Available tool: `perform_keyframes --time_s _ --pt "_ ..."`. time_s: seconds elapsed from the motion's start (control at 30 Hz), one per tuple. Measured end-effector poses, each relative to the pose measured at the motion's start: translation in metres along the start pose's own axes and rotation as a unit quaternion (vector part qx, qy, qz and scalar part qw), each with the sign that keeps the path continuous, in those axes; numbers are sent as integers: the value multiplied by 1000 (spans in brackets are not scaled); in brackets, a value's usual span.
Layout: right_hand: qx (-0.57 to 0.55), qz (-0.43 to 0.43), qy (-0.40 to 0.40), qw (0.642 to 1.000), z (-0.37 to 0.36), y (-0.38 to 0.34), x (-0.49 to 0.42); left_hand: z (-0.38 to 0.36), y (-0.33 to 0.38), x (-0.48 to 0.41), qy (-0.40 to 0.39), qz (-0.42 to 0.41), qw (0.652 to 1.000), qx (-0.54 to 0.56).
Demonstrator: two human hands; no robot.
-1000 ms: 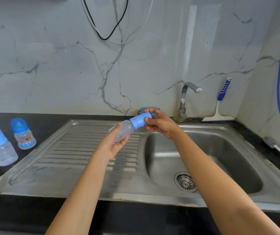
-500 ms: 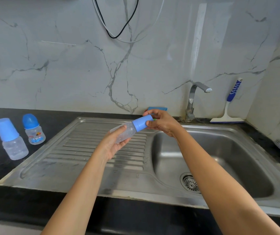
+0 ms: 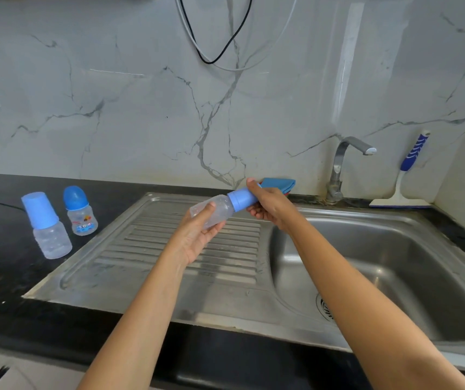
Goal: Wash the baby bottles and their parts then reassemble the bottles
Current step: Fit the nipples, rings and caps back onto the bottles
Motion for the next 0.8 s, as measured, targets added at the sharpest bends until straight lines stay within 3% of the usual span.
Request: perform_keyframes --time_s 0.07,0.17,0.3,0.4,0.57,0.8 --pt "-69 -7 -5 998 -20 -6 -1 7 2 -1 15 -5 999 47" --pt "-112 -19 -80 990 -61 -7 2 21 7 -1 39 -13 996 82" --pt "-122 -27 -138 982 -114 -4 -3 50 13 2 63 -6 997 36" --pt "-123 -33 -157 979 -144 -10 -12 85 20 4 119 41 990 -58" --pt "-14 54 -136 989 -196 -30 -42 159 56 11 243 4 922 -300" --pt "138 172 -108 969 -266 -53 -88 216 95 16 291 -32 853 -432"
Point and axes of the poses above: each hand's wrist, its own x-axis away from the middle knuckle, its own z-axis out of the back of the hand, y = z × x, the point moved 6 cm from there along -x, towards the middle knuckle, and after that the axes turned 5 degrees about x, right-handed, at the moved point
